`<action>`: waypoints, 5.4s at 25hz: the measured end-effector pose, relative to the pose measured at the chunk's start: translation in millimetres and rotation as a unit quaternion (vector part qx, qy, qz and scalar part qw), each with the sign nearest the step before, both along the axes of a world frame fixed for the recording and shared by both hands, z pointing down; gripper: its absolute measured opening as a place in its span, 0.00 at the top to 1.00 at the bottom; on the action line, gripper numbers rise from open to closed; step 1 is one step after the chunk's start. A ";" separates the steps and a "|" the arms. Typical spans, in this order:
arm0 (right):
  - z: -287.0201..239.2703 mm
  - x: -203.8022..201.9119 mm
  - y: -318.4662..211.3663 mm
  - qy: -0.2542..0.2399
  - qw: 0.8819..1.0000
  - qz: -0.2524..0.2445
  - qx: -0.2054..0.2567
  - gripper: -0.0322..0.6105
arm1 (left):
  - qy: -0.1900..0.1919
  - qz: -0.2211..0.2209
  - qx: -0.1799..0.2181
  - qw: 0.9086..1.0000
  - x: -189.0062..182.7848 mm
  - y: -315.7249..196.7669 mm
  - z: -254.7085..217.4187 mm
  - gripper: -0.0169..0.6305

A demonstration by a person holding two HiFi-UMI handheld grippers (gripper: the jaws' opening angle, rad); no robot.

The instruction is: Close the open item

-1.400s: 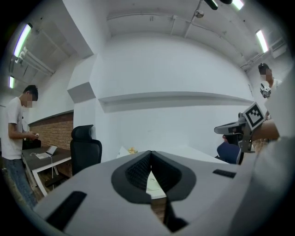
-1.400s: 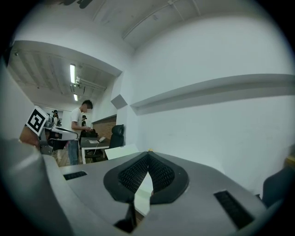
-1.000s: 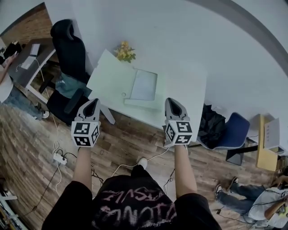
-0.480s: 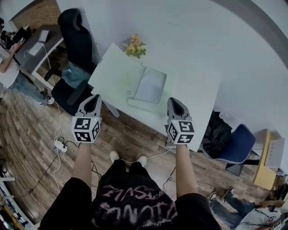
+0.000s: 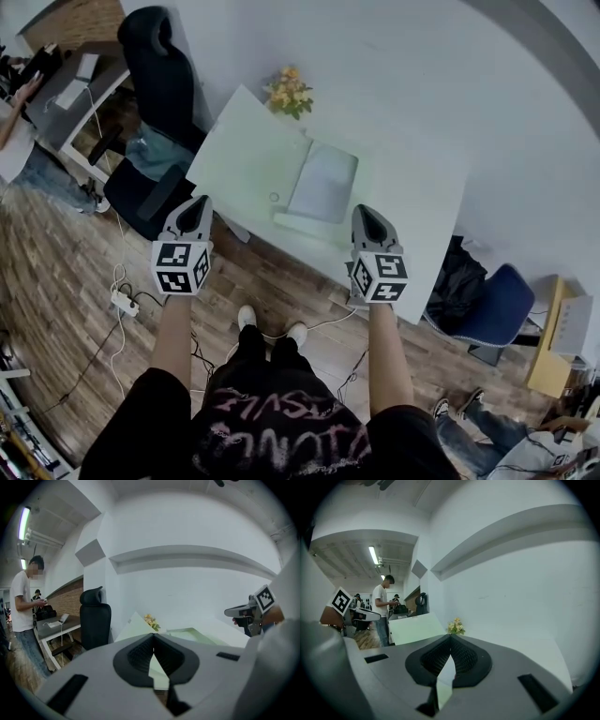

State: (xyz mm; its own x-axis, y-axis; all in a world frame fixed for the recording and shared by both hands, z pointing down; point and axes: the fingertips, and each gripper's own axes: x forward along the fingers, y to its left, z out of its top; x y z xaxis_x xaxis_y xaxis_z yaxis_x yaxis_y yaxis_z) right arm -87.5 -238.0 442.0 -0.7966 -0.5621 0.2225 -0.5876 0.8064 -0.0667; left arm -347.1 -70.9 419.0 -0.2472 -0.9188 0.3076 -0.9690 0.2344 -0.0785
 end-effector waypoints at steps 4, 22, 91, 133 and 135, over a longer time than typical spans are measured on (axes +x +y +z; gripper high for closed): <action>8.4 -8.6 2.7 0.008 1.000 0.007 -0.004 0.93 | 0.014 0.005 -0.017 1.000 -9.2 2.0 21.5 0.97; 45.1 -62.4 22.4 0.058 0.998 -0.019 -0.027 0.93 | 0.088 0.015 -0.043 0.995 -38.4 -10.6 77.2 0.75; 99.7 160.6 21.9 0.024 0.983 0.152 -0.100 0.93 | -0.054 0.284 -0.065 0.955 220.7 -117.5 70.1 0.89; 142.6 183.8 9.1 0.045 0.973 0.180 -0.138 0.93 | 0.030 0.407 -0.283 0.868 272.5 -154.1 172.2 0.97; 142.9 182.1 7.1 0.044 0.973 0.178 -0.137 0.93 | 0.021 0.403 -0.278 0.872 268.3 -165.1 171.1 0.97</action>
